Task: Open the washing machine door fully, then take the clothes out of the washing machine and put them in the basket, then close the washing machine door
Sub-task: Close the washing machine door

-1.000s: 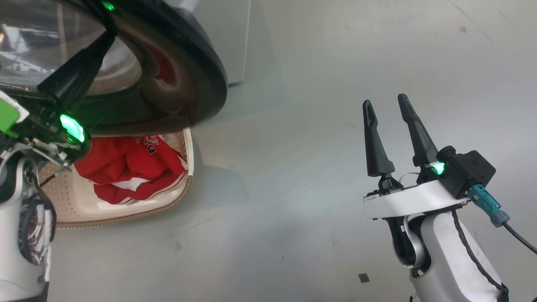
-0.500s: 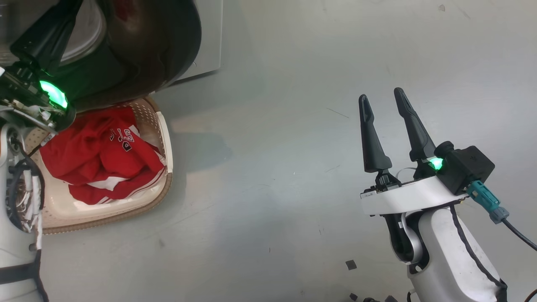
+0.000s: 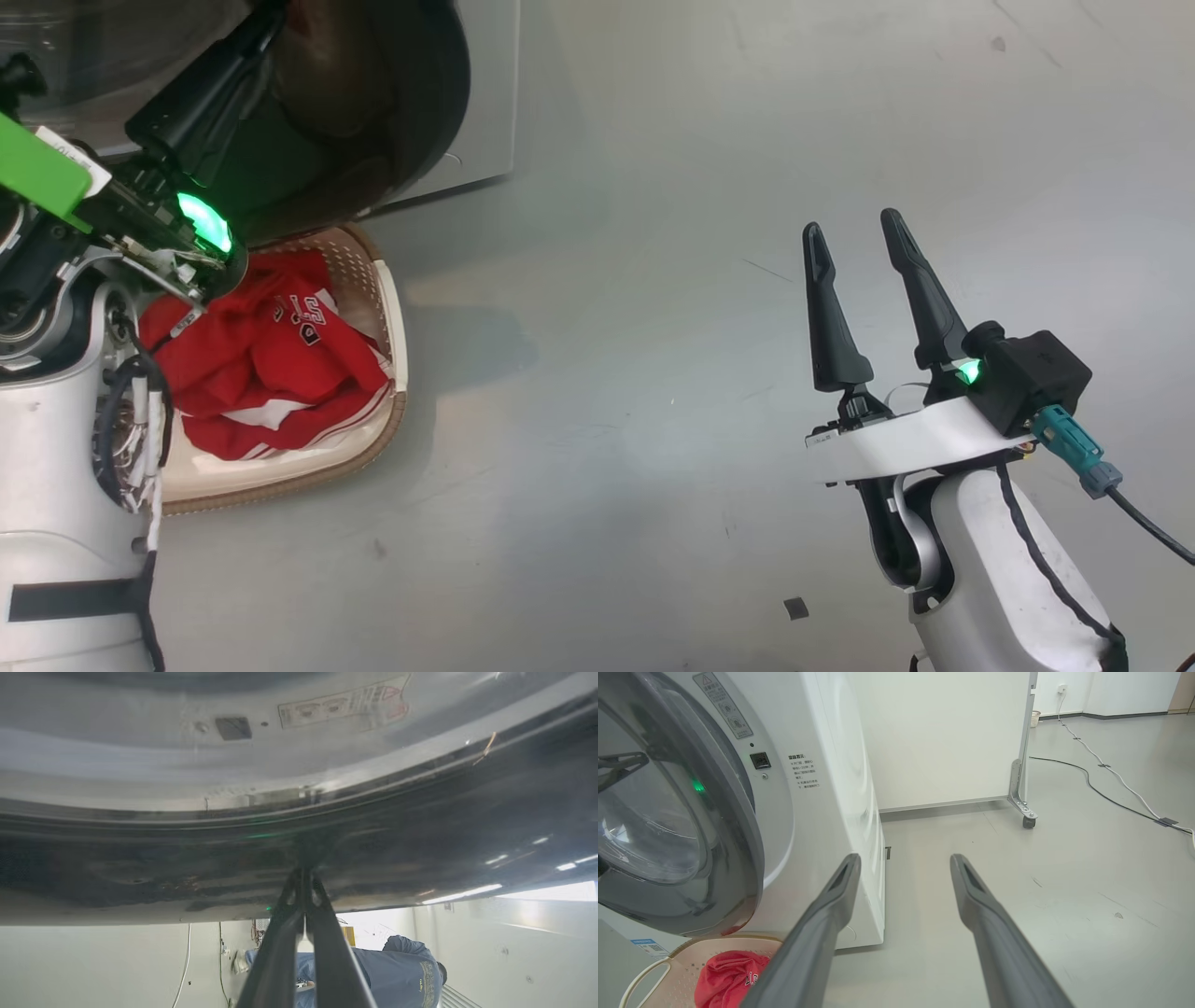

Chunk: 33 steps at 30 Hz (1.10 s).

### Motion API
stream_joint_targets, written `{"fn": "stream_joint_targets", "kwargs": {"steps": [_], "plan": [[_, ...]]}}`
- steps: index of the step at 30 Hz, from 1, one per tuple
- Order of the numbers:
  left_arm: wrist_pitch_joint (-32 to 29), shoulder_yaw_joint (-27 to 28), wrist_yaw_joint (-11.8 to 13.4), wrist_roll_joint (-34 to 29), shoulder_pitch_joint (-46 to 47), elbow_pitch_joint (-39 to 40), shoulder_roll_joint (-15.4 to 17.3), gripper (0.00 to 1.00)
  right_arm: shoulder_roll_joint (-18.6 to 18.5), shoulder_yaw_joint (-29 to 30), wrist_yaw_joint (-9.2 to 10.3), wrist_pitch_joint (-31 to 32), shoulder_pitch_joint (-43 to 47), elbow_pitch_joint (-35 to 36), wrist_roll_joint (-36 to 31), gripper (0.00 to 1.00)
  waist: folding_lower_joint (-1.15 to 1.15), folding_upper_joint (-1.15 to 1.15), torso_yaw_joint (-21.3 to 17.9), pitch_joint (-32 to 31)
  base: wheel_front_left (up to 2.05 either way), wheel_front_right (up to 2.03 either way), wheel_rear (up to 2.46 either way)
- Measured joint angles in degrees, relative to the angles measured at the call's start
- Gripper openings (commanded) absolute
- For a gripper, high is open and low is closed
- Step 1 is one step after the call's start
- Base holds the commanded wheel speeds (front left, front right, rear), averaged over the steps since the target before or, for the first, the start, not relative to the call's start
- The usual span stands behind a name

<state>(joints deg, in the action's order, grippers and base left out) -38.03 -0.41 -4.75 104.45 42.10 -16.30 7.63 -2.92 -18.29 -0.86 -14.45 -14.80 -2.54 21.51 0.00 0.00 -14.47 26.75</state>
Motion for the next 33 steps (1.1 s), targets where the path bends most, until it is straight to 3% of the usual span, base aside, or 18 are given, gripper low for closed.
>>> {"fn": "stream_joint_targets", "kwargs": {"steps": [12,31,32,33], "plan": [[-1.24,3.07,-2.13,2.13,-5.76,0.3,-1.25,0.0,0.03,1.79,-0.04,0.0,1.31,-1.38,-1.26,1.0,0.0,0.0,3.84,-2.13,0.0,0.0,0.0],[-1.16,10.92,-2.18,5.47,-23.21,10.76,-5.35,0.0,0.03,4.16,-1.05,0.0,3.82,-3.79,-3.09,1.0,0.0,0.0,10.11,-8.24,0.0,0.0,0.0],[-1.16,11.21,-2.18,5.57,-24.31,11.23,-5.53,0.18,0.04,4.27,-1.09,0.0,3.98,-3.97,-3.1,1.0,0.0,0.0,10.41,-8.63,0.0,0.0,0.0],[-1.16,11.51,-2.18,6.09,-25.37,11.65,-5.7,0.26,0.03,4.35,-1.1,0.01,4.17,-4.12,-3.18,1.0,0.0,0.0,10.73,-9.06,0.0,0.0,0.0]]}}
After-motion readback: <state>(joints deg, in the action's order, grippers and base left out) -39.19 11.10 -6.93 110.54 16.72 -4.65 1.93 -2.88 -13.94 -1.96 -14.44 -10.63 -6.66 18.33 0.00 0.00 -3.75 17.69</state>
